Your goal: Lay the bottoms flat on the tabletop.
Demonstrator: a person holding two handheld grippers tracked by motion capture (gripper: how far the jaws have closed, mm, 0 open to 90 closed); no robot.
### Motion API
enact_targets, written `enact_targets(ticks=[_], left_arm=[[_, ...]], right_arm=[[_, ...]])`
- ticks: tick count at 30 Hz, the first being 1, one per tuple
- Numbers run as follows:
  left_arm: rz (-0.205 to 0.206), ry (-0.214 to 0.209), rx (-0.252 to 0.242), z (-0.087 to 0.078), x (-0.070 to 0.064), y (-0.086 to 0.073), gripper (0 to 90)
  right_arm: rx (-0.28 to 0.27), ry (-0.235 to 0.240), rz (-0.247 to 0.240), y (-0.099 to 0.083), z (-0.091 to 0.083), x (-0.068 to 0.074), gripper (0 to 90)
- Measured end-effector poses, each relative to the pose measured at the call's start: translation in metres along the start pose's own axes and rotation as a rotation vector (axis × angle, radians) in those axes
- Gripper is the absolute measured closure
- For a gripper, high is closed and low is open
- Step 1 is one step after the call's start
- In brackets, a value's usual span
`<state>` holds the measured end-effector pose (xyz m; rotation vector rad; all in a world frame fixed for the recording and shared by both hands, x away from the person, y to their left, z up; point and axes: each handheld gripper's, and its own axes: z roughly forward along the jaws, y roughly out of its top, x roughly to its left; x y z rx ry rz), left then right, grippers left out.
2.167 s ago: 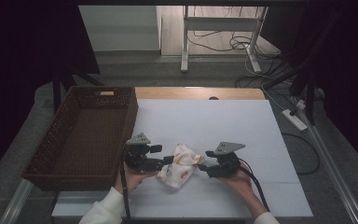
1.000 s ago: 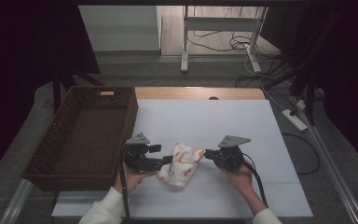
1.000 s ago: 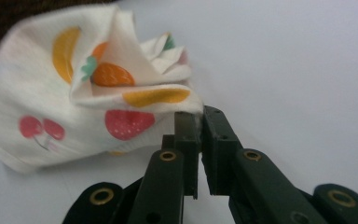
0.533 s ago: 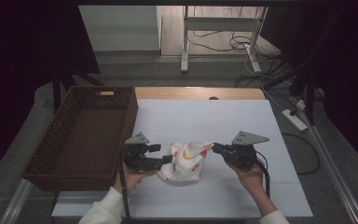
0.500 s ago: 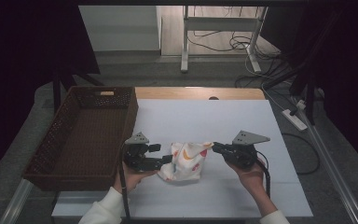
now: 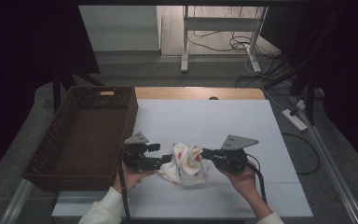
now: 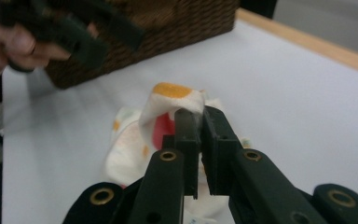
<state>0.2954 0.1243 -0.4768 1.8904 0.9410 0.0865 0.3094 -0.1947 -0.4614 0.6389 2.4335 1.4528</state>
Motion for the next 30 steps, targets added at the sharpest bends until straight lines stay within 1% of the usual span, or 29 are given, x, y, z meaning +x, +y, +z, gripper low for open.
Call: enact_targets(ticks=[3,5,12,16,18,19,30], left_arm=[[0.000,0.001,-0.003,-0.001,0.000,0.000,25.6],[0.000,0.001,-0.005,-0.001,0.000,0.000,25.6],[-0.001,0.003,-0.008,-0.002,0.000,0.000,25.6],[0.001,0.003,-0.008,-0.002,0.000,0.000,25.6],[0.002,0.002,-0.008,-0.002,0.000,0.000,25.6],[0.002,0.003,-0.007,-0.002,0.000,0.000,25.6],[0.006,0.002,-0.003,-0.001,-0.001,0.001,25.6]], right_arm=[[0.035,0.038,-0.014,-0.003,0.013,0.010,84.7],[0.057,0.075,-0.024,-0.005,0.022,0.018,84.7],[0.133,0.151,-0.063,-0.015,0.042,0.043,84.7],[0.195,0.185,-0.094,-0.024,0.055,0.058,84.7],[0.222,0.188,-0.100,-0.029,0.059,0.061,84.7],[0.232,0.198,-0.095,-0.031,0.060,0.062,84.7],[0.250,0.232,-0.097,-0.039,0.064,0.072,84.6]])
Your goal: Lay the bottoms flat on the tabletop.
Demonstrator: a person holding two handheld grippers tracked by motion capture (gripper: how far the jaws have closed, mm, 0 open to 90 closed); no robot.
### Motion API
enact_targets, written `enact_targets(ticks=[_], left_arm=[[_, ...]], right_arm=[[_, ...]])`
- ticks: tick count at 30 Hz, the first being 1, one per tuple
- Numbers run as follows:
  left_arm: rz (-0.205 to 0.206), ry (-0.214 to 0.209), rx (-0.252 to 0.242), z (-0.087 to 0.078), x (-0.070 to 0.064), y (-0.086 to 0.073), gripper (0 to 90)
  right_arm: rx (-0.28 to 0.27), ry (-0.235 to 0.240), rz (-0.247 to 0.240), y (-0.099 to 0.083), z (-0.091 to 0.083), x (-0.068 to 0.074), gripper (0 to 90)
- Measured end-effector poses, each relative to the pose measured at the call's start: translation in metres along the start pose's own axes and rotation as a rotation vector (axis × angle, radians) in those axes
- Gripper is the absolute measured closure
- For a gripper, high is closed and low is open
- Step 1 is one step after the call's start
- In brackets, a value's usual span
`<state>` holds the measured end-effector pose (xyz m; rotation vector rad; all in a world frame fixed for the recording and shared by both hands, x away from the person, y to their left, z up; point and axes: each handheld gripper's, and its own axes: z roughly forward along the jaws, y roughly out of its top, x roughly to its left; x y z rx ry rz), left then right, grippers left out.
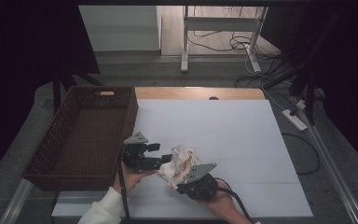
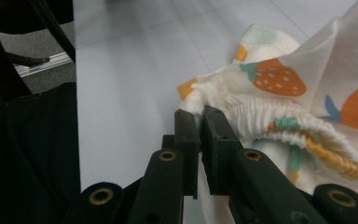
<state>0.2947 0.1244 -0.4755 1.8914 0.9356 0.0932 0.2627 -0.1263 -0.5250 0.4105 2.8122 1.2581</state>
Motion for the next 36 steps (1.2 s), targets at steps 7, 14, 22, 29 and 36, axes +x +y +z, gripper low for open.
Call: enact_targets(ticks=[7,14,22,29,36], left_arm=[[0.001,-0.001,0.001,0.001,0.000,0.000,25.6],[0.006,0.001,0.002,0.001,-0.001,0.001,25.6],[0.019,0.003,0.007,0.002,-0.004,0.001,25.6],[0.029,0.003,0.013,0.003,-0.006,0.001,25.6],[0.069,-0.005,0.033,0.004,-0.015,0.000,25.7]], right_arm=[[0.017,0.019,-0.004,-0.004,0.004,0.002,84.3],[0.036,0.034,-0.013,-0.007,0.009,0.007,84.3],[0.031,0.063,0.003,-0.007,0.009,0.010,84.1],[0.040,0.059,0.002,-0.009,0.012,0.013,82.0],[0.031,0.048,-0.004,-0.011,0.006,0.017,62.1]])
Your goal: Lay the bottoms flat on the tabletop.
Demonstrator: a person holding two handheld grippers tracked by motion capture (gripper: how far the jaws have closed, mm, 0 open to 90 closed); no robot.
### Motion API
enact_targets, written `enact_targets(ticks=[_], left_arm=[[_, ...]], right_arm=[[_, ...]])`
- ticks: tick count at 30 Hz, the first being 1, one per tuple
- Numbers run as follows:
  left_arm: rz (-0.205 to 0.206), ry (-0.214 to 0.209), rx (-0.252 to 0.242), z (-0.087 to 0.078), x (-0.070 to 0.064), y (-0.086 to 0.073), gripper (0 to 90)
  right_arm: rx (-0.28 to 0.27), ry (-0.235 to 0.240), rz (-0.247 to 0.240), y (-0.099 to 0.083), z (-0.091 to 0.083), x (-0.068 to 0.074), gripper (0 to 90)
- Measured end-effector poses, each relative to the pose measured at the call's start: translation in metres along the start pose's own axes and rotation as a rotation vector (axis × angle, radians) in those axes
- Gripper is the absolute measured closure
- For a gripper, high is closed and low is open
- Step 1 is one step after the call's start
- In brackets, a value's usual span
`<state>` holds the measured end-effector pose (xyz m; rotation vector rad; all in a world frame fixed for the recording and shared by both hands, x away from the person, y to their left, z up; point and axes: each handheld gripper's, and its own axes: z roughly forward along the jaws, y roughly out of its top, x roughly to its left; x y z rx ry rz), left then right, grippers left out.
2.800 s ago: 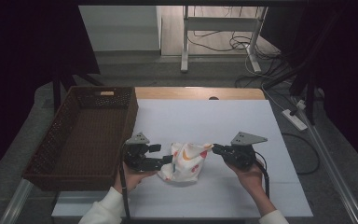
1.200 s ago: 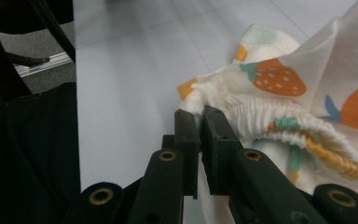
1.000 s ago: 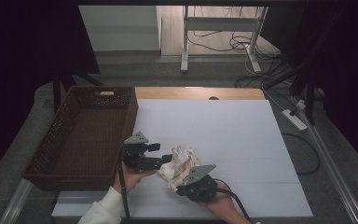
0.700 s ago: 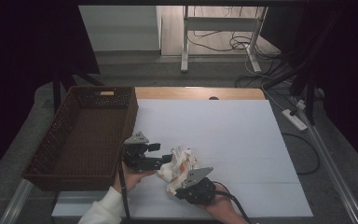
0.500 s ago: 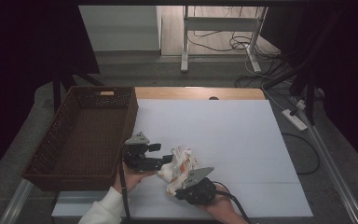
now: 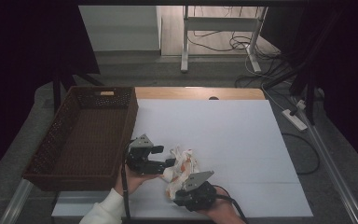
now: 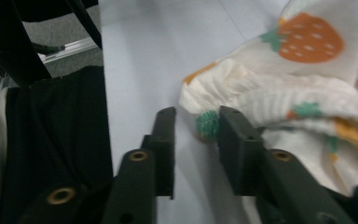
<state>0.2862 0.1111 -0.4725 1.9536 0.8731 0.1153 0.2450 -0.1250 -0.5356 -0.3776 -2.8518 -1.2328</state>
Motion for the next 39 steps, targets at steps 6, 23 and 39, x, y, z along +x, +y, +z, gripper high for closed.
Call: enact_targets(ticks=[6,23,39], left_arm=[[0.010,-0.011,0.013,0.005,-0.003,-0.001,25.6],[0.040,-0.036,0.040,0.007,-0.010,-0.004,26.1],[0.093,-0.086,0.062,0.007,-0.020,-0.006,26.6]], right_arm=[[-0.069,-0.028,0.033,-0.001,-0.019,-0.001,54.1],[-0.184,-0.177,0.160,-0.024,-0.070,-0.038,45.7],[-0.189,-0.230,0.224,-0.036,-0.080,-0.059,43.1]])
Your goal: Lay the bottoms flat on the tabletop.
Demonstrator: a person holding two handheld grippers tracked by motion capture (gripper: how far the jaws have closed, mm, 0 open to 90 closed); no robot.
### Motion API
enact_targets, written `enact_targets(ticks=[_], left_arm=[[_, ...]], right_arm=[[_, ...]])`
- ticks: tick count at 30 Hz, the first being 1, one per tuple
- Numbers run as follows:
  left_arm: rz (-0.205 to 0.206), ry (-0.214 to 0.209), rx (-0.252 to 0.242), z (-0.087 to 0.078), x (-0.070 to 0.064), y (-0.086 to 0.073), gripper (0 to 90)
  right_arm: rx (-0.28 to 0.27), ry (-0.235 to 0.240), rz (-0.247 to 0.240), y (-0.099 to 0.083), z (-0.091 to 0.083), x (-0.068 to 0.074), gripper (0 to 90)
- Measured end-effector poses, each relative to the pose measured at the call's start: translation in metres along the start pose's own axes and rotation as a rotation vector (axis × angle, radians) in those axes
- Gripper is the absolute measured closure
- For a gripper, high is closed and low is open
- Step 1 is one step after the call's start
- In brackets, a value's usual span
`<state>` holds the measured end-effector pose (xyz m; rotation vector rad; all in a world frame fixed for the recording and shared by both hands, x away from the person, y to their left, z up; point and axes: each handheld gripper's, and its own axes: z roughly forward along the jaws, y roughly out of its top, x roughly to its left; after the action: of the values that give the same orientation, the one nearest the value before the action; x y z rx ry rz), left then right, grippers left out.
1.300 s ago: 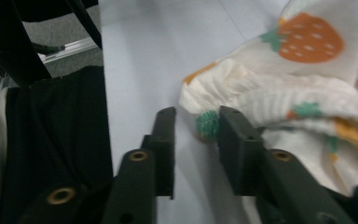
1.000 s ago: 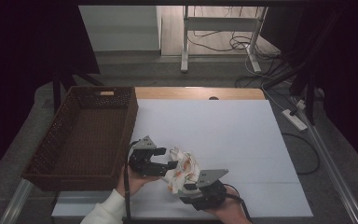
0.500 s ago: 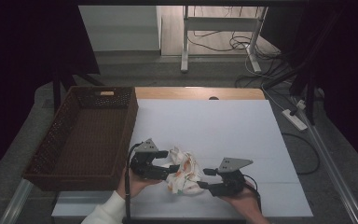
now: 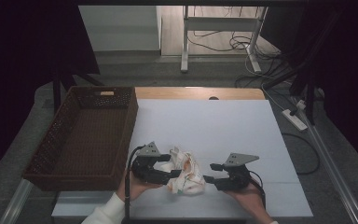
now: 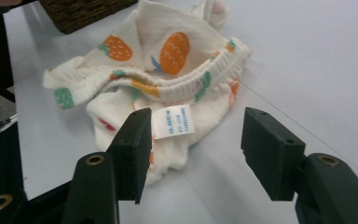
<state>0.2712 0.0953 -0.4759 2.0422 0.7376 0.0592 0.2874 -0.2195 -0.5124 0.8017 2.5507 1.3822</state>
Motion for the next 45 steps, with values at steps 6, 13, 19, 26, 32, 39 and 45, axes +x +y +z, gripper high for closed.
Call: enact_targets(ticks=[6,13,19,26,32,39,45], left_arm=[[0.036,-0.048,0.025,0.002,-0.006,-0.002,26.6],[0.064,-0.076,0.061,0.007,-0.013,-0.004,26.7],[0.087,-0.075,0.099,0.012,-0.018,-0.008,27.0],[0.114,-0.074,0.138,0.015,-0.020,-0.015,28.0],[0.152,-0.077,0.165,0.016,-0.026,-0.019,28.3],[0.178,-0.072,0.205,0.021,-0.030,-0.022,28.6],[0.171,-0.032,0.260,0.032,-0.025,-0.028,24.9]], right_arm=[[0.001,-0.016,0.021,-0.002,-0.002,-0.006,41.9],[-0.002,-0.025,0.030,-0.003,-0.002,-0.009,41.1],[-0.001,-0.036,0.037,-0.004,-0.003,-0.012,40.3],[-0.002,-0.038,0.042,-0.004,-0.003,-0.013,39.9],[-0.001,-0.042,0.045,-0.004,-0.003,-0.014,39.6],[-0.003,-0.043,0.050,-0.005,-0.003,-0.014,39.3],[-0.002,-0.044,0.048,-0.005,-0.003,-0.014,39.3]])
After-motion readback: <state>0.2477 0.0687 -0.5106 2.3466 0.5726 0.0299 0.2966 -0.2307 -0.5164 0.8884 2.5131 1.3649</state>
